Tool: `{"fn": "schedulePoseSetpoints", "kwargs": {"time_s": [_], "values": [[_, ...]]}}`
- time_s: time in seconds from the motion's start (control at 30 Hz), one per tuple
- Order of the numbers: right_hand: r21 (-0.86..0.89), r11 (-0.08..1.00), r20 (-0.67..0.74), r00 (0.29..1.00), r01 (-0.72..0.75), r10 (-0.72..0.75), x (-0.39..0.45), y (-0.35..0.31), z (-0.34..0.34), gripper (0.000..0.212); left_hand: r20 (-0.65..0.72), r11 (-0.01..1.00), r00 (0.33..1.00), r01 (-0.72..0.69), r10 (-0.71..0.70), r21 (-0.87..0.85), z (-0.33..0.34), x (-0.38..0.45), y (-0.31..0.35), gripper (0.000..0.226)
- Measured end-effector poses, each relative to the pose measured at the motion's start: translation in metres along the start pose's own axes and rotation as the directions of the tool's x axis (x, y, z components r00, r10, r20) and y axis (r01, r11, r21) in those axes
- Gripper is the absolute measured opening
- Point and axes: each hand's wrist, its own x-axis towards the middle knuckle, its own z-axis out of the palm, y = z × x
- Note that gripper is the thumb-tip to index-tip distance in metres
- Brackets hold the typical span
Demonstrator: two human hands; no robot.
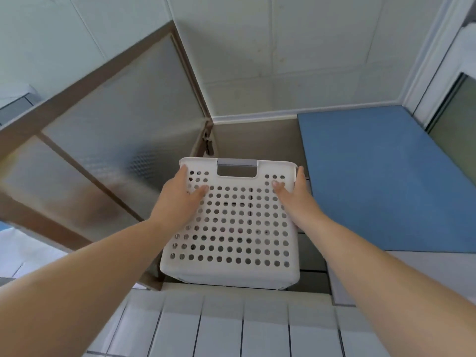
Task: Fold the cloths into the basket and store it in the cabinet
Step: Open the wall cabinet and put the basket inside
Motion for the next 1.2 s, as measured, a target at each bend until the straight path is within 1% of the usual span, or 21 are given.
{"fn": "schedulePoseSetpoints", "kwargs": {"time_s": [0.03,0.07,0.13,0.17,0.2,0.23,0.27,0.3,0.33,0.37,0.4,0.47,0.53,0.6,0.7,0.83,0.9,0.97,1.03,1.13,1.2], "values": [[0.004,1.000,0.003,1.000,-0.016,0.016,-0.002,0.003,0.006,0.078,0.015,1.000,1.000,0.004,-0.004,-0.001,0.003,-0.001,-0.007,0.022],[0.011,0.999,0.008,0.999,-0.033,0.033,-0.003,0.006,0.011,0.077,0.028,1.000,1.000,0.013,-0.013,0.013,0.006,-0.003,-0.013,0.027],[0.008,1.000,-0.001,1.000,-0.025,0.025,-0.008,0.010,0.019,0.076,0.043,0.994,0.998,0.039,-0.043,0.099,0.012,-0.008,-0.026,0.052],[-0.015,1.000,-0.020,1.000,0.002,-0.002,-0.011,0.013,0.024,0.076,0.038,0.988,0.998,0.048,-0.054,0.146,0.016,-0.014,-0.033,0.057],[-0.064,0.997,-0.044,0.998,0.038,-0.041,-0.015,0.016,0.029,0.076,0.030,0.977,0.999,0.033,-0.041,0.212,0.020,-0.021,-0.038,0.058],[-0.159,0.985,-0.060,0.995,0.074,-0.084,-0.020,0.020,0.035,0.075,0.031,0.955,1.000,-0.010,0.001,0.296,0.025,-0.029,-0.045,0.058],[-0.293,0.951,-0.063,0.990,0.103,-0.127,-0.026,0.025,0.040,0.074,0.043,0.921,0.997,-0.073,0.062,0.383,0.030,-0.037,-0.049,0.059],[-0.446,0.886,-0.049,0.985,0.125,-0.164,-0.033,0.031,0.046,0.072,0.069,0.882,0.990,-0.138,0.120,0.450,0.035,-0.045,-0.053,0.061],[-0.583,0.800,-0.026,0.980,0.144,-0.195,-0.040,0.038,0.052,0.070,0.099,0.853,0.983,-0.184,0.155,0.488,0.039,-0.054,-0.058,0.066],[-0.674,0.720,0.001,0.975,0.164,-0.222,-0.047,0.045,0.058,0.068,0.127,0.831,0.977,-0.213,0.172,0.514,0.044,-0.062,-0.063,0.070],[-0.729,0.660,0.028,0.972,0.181,-0.235,-0.052,0.052,0.061,0.066,0.156,0.810,0.971,-0.238,0.182,0.537,0.048,-0.069,-0.066,0.073],[-0.791,0.576,0.087,0.970,0.206,-0.228,-0.063,0.066,0.067,0.065,0.191,0.783,0.962,-0.272,0.198,0.559,0.057,-0.082,-0.075,0.072],[-0.831,0.504,0.136,0.966,0.233,-0.222,-0.072,0.079,0.072,0.066,0.208,0.766,0.956,-0.292,0.209,0.572,0.064,-0.090,-0.084,0.069],[-0.856,0.455,0.158,0.962,0.246,-0.223,-0.077,0.088,0.075,0.068,0.216,0.750,0.954,-0.296,0.206,0.591,0.071,-0.093,-0.089,0.067],[-0.864,0.431,0.180,0.960,0.259,-0.216,-0.078,0.097,0.080,0.069,0.220,0.739,0.957,-0.285,0.187,0.611,0.079,-0.092,-0.093,0.067],[-0.849,0.448,0.217,0.957,0.282,-0.191,-0.074,0.107,0.090,0.069,0.197,0.774,0.971,-0.228,0.135,0.591,0.090,-0.095,-0.100,0.067],[-0.851,0.445,0.225,0.959,0.281,-0.174,-0.073,0.112,0.092,0.070,0.211,0.777,0.968,-0.237,0.136,0.584,0.096,-0.099,-0.106,0.067],[-0.860,0.414,0.253,0.953,0.299,-0.164,-0.072,0.117,0.092,0.072,0.230,0.779,0.965,-0.242,0.128,0.579,0.102,-0.104,-0.113,0.067],[-0.862,0.392,0.283,0.947,0.321,-0.152,-0.073,0.122,0.093,0.073,0.241,0.788,0.964,-0.233,0.111,0.570,0.107,-0.110,-0.119,0.075],[-0.853,0.403,0.316,0.943,0.332,-0.108,-0.074,0.127,0.097,0.070,0.248,0.809,0.965,-0.210,0.082,0.549,0.112,-0.115,-0.125,0.099],[-0.852,0.406,0.326,0.942,0.331,-0.084,-0.073,0.128,0.098,0.072,0.242,0.825,0.968,-0.194,0.073,0.530,0.115,-0.113,-0.127,0.097]]}}
